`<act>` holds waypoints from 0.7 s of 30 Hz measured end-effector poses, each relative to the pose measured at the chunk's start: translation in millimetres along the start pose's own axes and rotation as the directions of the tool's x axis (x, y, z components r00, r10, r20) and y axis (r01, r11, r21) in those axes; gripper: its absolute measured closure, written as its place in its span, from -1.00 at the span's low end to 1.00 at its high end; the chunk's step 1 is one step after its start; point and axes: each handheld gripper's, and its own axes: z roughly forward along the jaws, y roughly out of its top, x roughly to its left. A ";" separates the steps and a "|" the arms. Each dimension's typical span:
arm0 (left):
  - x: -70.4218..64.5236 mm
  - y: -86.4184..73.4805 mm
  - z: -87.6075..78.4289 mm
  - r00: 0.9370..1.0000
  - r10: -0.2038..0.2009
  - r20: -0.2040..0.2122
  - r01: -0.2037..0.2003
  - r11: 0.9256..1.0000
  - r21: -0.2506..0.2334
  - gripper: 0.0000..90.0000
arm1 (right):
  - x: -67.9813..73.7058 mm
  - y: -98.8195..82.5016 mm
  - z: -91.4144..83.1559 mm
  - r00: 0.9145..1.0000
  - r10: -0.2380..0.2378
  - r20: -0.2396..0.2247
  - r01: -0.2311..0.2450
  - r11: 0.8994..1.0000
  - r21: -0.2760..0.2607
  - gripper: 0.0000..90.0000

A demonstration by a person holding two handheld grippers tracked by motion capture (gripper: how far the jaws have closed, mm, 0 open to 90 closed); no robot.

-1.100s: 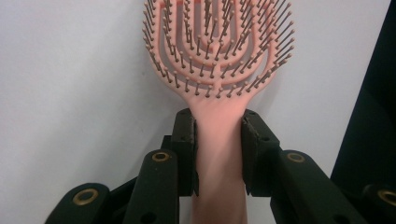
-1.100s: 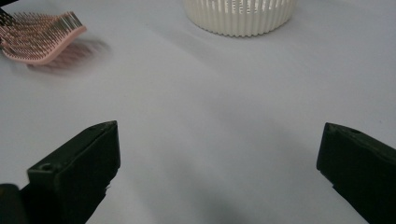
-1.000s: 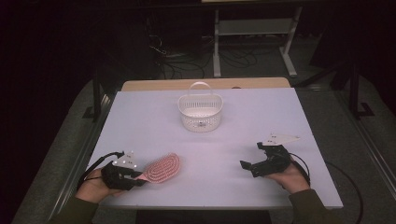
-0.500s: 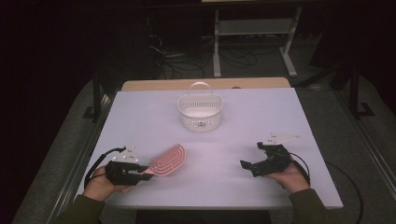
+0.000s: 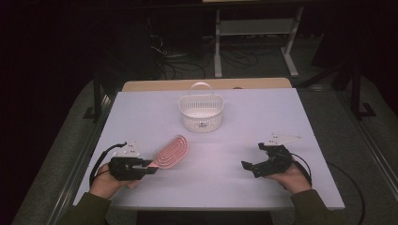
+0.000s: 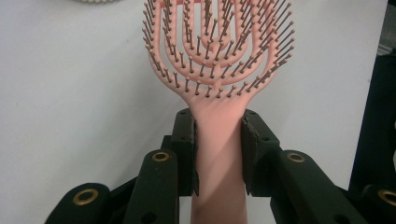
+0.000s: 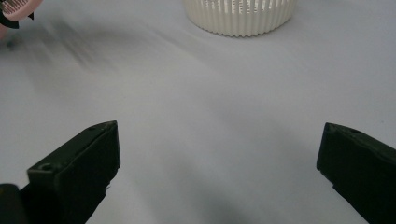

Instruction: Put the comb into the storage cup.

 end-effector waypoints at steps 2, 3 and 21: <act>-1.1 4.6 2.4 1.000 0.005 0.002 -0.005 1.000 -0.014 0.56 | -0.2 0.2 -0.5 1.000 -0.001 0.002 0.001 1.000 -0.005 -1.00; -1.1 4.6 2.4 1.000 0.005 0.002 -0.005 1.000 -0.014 0.56 | -0.2 0.2 -0.5 1.000 -0.001 0.002 0.001 1.000 -0.005 -1.00; -4.9 33.7 19.6 1.000 0.020 -0.007 -0.021 0.994 -0.103 0.56 | -0.3 0.5 -0.7 1.000 0.003 0.003 -0.003 1.000 -0.009 -1.00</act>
